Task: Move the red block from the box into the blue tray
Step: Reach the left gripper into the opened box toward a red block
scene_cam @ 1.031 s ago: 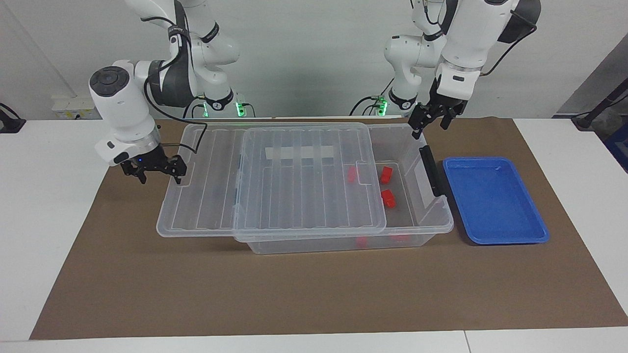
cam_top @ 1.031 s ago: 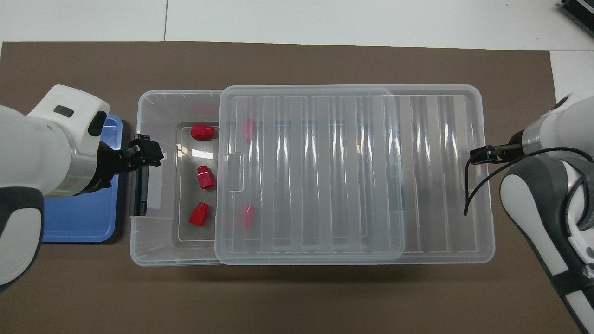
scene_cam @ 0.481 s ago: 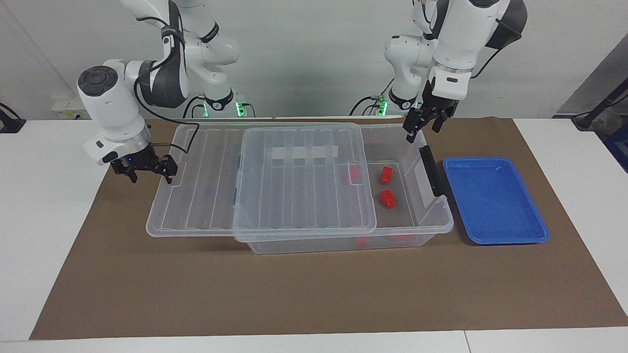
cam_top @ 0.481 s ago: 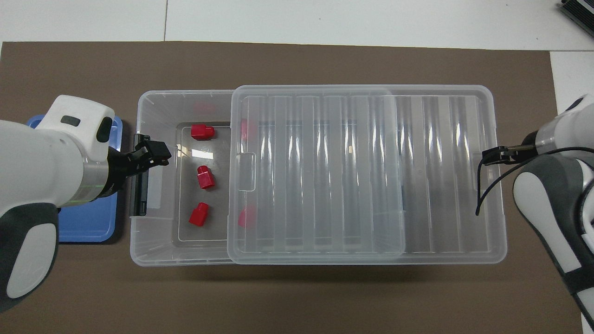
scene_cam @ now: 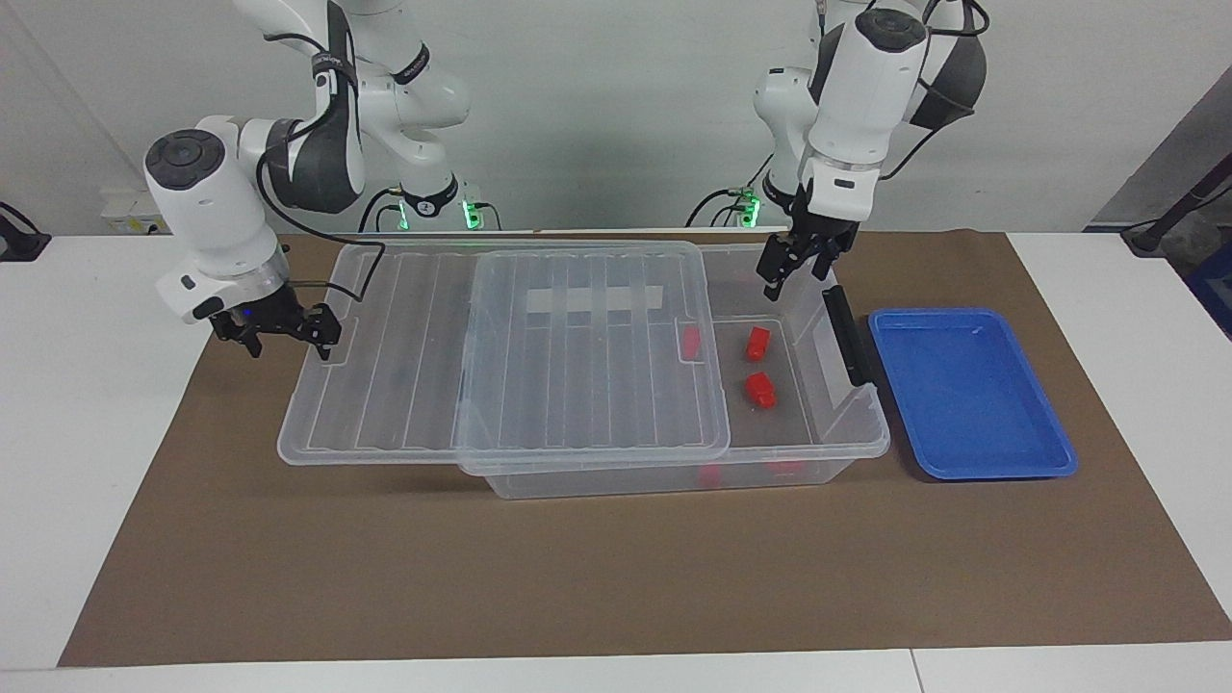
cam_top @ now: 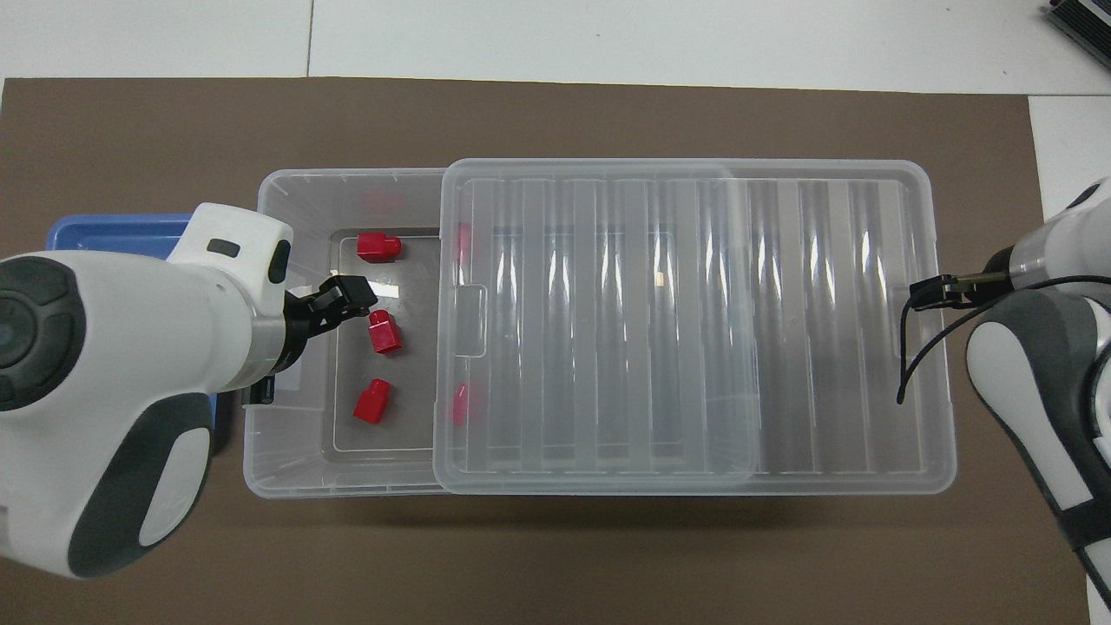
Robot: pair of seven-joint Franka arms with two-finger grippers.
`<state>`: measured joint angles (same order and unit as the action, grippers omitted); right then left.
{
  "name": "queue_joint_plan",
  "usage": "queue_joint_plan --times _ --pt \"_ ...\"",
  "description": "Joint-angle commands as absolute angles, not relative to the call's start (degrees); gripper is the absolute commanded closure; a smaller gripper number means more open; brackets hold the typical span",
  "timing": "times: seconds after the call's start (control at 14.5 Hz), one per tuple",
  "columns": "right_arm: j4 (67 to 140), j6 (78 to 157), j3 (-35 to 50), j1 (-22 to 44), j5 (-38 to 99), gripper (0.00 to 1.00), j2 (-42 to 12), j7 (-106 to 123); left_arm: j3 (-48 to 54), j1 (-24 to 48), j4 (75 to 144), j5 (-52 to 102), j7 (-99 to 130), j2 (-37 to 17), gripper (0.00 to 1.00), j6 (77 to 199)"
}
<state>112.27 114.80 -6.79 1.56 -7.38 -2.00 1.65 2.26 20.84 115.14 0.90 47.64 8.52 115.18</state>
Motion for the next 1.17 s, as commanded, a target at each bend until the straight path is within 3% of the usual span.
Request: queue_joint_plan --times 0.0,0.28,0.96,1.1 --pt "112.59 113.64 -6.59 0.62 -8.35 0.0 -1.05 3.6 1.41 22.06 117.5 0.09 48.52 6.51 0.0 119.51" --pt "112.06 112.68 -6.59 0.7 -8.35 0.0 -0.7 3.6 1.41 22.15 122.86 -0.35 44.05 5.8 0.0 126.03" --pt "110.75 110.84 -6.33 0.79 -8.09 0.0 0.0 3.08 1.41 22.15 123.66 -4.83 39.03 -0.26 0.0 133.32" --pt "109.17 108.73 -6.24 0.79 -7.56 0.0 0.7 3.08 1.32 21.71 127.15 -4.83 37.62 -0.35 0.0 137.0"
